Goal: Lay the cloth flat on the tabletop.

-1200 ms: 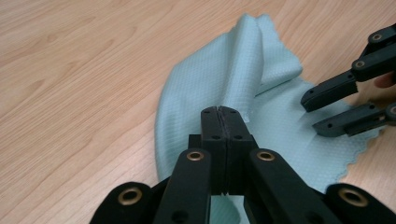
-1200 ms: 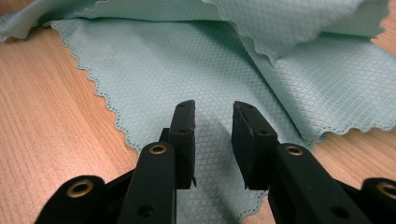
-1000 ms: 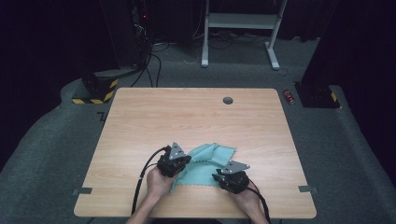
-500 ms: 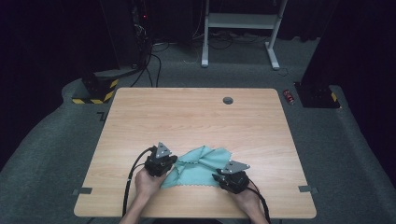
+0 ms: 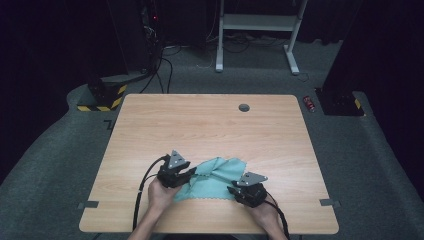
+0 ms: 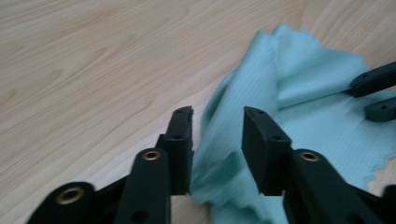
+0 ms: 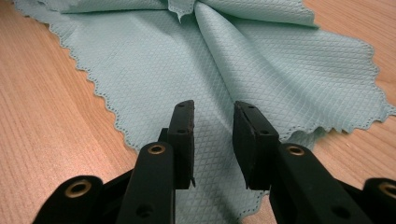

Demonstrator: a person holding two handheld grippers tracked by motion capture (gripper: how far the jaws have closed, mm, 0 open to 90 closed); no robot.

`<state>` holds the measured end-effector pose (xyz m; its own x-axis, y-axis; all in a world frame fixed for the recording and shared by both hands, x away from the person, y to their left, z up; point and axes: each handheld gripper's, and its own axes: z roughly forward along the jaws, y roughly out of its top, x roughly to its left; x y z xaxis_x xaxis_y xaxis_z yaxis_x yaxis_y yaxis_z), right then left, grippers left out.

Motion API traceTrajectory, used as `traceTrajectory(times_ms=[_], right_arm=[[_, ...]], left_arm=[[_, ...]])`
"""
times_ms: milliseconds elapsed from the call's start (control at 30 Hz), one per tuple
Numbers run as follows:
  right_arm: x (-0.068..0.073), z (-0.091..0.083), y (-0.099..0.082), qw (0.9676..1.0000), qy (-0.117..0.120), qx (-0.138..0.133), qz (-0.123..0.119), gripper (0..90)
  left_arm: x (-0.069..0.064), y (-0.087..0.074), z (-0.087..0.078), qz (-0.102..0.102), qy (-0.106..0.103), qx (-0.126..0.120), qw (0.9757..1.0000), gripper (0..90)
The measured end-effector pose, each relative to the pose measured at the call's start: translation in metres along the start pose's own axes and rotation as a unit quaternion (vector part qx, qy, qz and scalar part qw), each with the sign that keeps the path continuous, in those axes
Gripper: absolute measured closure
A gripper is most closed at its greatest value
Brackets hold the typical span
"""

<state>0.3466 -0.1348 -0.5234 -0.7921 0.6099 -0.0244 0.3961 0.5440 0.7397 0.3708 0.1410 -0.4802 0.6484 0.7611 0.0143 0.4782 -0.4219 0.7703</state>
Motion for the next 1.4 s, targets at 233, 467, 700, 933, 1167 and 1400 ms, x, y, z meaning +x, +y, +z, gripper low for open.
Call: traceTrajectory(times_ms=[233, 467, 700, 933, 1167, 1400], right_arm=[[0.000, 0.000, 0.000, 1.0000, 0.001, 0.000, 0.001, 67.9], [0.000, 0.000, 0.000, 1.0000, 0.001, 0.000, 0.002, 67.2], [0.000, 0.000, 0.000, 1.0000, -0.001, 0.000, 0.003, 65.7], [-0.001, 0.000, 0.000, 1.0000, -0.001, 0.001, 0.003, 65.7], [-0.001, 0.000, 0.000, 1.0000, -0.001, 0.000, 0.003, 65.7], [-0.001, 0.000, 0.000, 1.0000, -0.001, 0.000, 0.003, 65.7]], left_arm=[[-0.009, 0.007, 0.026, -0.002, -0.010, 0.014, 0.9998, 58.8], [-0.014, 0.007, 0.034, 0.025, -0.008, 0.035, 0.9990, 79.1], [-0.008, 0.008, 0.026, 0.024, -0.013, 0.026, 0.9993, 87.1], [0.007, 0.008, 0.014, -0.003, -0.011, 0.011, 0.9999, 87.0], [0.020, 0.003, 0.009, -0.007, 0.021, 0.020, 0.9995, 86.5], [0.032, -0.011, 0.011, -0.020, 0.050, 0.046, 0.9975, 83.6]])
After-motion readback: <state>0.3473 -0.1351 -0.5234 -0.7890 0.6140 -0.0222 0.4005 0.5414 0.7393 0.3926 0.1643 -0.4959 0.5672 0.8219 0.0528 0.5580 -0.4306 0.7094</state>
